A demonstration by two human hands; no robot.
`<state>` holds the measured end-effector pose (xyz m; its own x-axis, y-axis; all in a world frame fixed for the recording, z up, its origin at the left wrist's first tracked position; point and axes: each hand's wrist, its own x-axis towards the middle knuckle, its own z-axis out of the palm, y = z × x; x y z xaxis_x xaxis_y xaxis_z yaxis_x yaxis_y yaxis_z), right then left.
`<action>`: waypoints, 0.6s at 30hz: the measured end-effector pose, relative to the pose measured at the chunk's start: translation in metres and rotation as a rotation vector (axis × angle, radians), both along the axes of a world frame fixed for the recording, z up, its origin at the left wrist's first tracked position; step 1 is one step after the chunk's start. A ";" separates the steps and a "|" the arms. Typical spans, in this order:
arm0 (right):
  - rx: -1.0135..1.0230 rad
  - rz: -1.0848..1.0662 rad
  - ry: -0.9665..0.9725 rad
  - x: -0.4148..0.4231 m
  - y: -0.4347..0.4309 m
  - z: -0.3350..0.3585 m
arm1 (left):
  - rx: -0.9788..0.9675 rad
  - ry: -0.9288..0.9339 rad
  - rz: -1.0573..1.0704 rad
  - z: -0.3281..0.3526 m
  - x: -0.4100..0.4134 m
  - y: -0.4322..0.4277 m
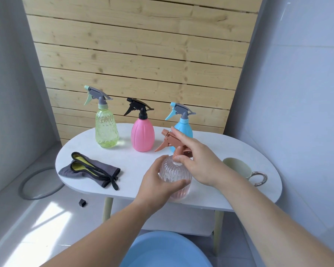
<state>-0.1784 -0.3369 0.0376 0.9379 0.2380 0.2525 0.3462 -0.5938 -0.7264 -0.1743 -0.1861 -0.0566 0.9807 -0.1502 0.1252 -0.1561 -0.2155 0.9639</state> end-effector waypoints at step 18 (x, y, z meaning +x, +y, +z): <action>0.212 -0.038 -0.034 0.007 0.001 -0.014 | 0.086 0.047 -0.172 0.002 0.006 0.005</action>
<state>-0.1717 -0.3359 0.0239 0.9352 0.1409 0.3249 0.3531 -0.4419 -0.8247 -0.1682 -0.1807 -0.0548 0.9442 -0.3240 0.0592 -0.1529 -0.2719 0.9501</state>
